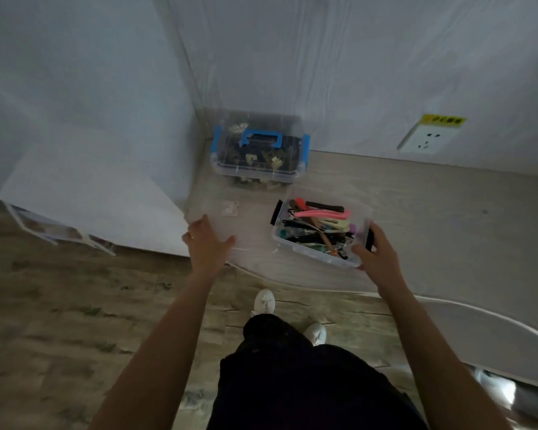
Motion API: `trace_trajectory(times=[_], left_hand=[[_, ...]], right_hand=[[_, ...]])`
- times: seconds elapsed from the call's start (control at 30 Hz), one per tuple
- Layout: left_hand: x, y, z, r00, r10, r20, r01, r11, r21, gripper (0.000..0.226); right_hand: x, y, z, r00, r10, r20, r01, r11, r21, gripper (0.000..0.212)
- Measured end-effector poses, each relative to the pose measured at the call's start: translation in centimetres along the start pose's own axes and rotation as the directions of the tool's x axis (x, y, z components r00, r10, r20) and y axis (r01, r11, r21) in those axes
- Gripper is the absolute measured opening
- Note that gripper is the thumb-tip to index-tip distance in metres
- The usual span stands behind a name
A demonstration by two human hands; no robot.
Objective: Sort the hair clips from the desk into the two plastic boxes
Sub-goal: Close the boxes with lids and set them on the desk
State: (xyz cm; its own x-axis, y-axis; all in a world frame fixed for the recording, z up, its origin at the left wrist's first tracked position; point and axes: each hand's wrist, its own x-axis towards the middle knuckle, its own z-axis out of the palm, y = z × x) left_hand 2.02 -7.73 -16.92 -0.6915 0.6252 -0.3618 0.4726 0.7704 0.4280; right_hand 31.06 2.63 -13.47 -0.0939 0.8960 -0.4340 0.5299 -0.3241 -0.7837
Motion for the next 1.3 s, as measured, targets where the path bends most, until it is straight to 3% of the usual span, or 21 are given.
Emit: trace_trajectory(times=[0.17, 0.27, 0.37, 0.47, 0.6, 0.67, 0.73, 0.87, 0.93, 1.03, 1.07, 1.13, 1.23, 1.3], left_hand=[[1.7, -0.2, -0.5, 0.995, -0.073, 0.063, 0.075, 0.997, -0.028, 0.084], [1.2, -0.3, -1.6, 0.997, -0.052, 0.053, 0.063, 0.973, -0.221, 0.064], [-1.1, 1.2, -3.4, 0.992, -0.008, -0.124, -0.045, 0.908, -0.417, 0.035], [-3.9, 3.3, -5.6, 0.953, 0.076, -0.294, -0.212, 0.860, -0.464, 0.018], [-5.8, 4.1, -8.7, 0.906, 0.004, -0.423, -0.319, 0.663, -0.677, 0.014], [-5.9, 4.5, -9.0, 0.933, -0.021, -0.360, -0.291, 0.546, -0.786, 0.017], [-6.1, 5.2, -8.0, 0.976, -0.010, -0.216, -0.183, 0.494, -0.850, 0.025], [-6.9, 6.5, -3.7, 0.998, 0.037, 0.057, 0.027, 0.561, -0.827, 0.042], [-8.1, 7.1, -2.1, 0.987, 0.052, 0.154, 0.088, 0.629, -0.773, 0.038], [-10.2, 7.6, -0.7, 0.984, 0.175, -0.015, -0.164, 0.886, -0.434, 0.028], [-10.3, 7.5, -0.3, 0.947, 0.292, -0.135, -0.317, 0.918, -0.236, 0.032], [-9.7, 7.0, 0.3, 0.885, 0.433, -0.173, -0.438, 0.899, 0.012, 0.040], [-9.1, 6.9, -0.3, 0.966, 0.254, -0.037, -0.256, 0.947, -0.192, 0.038], [-8.7, 6.7, -0.4, 0.973, 0.231, -0.003, -0.225, 0.945, -0.236, 0.035]], right_hand=[[-0.1, 1.2, -0.8, 1.000, -0.002, -0.024, 0.003, 1.000, 0.022, 0.061], [-0.2, 1.6, -1.0, 1.000, 0.018, -0.018, -0.017, 0.999, 0.039, 0.061], [-0.1, 1.9, -1.3, 1.000, 0.025, -0.009, -0.025, 0.997, 0.072, 0.063], [0.1, 2.2, -1.2, 0.999, 0.035, 0.030, -0.037, 0.995, 0.095, 0.064], [0.3, 1.6, 0.4, 0.994, 0.009, 0.105, -0.021, 0.994, 0.109, 0.061], [0.3, 0.6, 1.4, 0.990, -0.004, 0.141, -0.010, 0.995, 0.102, 0.053], [-0.1, -0.4, 2.1, 0.985, 0.032, 0.171, -0.053, 0.991, 0.121, 0.044], [-0.3, -0.1, 2.5, 0.977, 0.067, 0.202, -0.099, 0.983, 0.156, 0.050], [-2.3, -0.7, 1.5, 0.978, 0.051, 0.200, -0.085, 0.983, 0.163, 0.046], [-4.2, -0.3, -0.2, 0.981, 0.026, 0.194, -0.056, 0.987, 0.150, 0.054], [-4.3, -0.3, -0.4, 0.984, 0.005, 0.180, -0.025, 0.993, 0.114, 0.057], [-4.2, -0.2, -0.6, 0.990, -0.018, 0.138, 0.010, 0.998, 0.056, 0.058], [-4.2, -0.5, -0.6, 0.993, -0.076, 0.093, 0.080, 0.996, -0.045, 0.055], [-4.0, -0.8, -0.6, 0.991, -0.106, 0.078, 0.116, 0.984, -0.132, 0.053]])
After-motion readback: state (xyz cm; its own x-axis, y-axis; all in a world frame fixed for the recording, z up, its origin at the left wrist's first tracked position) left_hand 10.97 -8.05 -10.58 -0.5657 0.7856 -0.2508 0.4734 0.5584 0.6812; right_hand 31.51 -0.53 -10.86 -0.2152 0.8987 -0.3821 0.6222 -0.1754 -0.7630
